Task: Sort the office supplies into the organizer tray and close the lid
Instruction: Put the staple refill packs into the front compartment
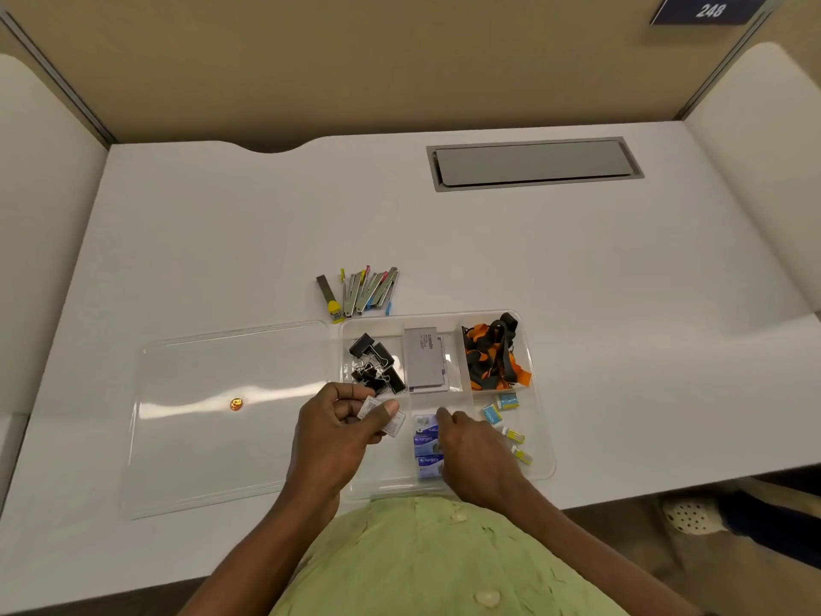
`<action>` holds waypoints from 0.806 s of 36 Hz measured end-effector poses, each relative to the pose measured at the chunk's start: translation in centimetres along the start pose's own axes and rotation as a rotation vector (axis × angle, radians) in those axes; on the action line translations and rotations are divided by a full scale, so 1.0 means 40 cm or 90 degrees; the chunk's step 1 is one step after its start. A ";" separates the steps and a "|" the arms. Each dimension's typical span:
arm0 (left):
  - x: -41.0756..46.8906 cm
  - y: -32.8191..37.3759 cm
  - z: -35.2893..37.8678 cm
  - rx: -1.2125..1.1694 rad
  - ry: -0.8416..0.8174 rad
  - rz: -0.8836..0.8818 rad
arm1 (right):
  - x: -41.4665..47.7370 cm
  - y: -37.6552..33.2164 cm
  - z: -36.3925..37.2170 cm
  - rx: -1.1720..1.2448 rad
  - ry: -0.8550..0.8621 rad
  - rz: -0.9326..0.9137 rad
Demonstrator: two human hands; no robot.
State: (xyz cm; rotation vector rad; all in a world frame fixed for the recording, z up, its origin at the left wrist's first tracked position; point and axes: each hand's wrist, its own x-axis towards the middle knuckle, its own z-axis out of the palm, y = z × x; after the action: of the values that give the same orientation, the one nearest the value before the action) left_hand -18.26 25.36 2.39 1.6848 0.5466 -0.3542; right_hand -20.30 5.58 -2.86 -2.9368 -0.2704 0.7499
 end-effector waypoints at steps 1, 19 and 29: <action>0.001 0.002 0.003 0.001 -0.001 0.003 | 0.008 -0.009 0.009 -0.008 -0.009 0.006; 0.011 -0.015 0.009 0.036 -0.061 -0.003 | -0.039 -0.005 -0.091 0.333 0.131 0.015; 0.000 0.002 0.042 0.106 -0.067 0.076 | -0.071 -0.018 -0.097 0.769 0.187 0.001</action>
State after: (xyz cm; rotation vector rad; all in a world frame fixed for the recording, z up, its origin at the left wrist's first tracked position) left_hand -18.10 23.69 2.15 1.8385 0.3446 -0.4078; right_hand -20.99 5.52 1.96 -1.8326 0.1739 0.2728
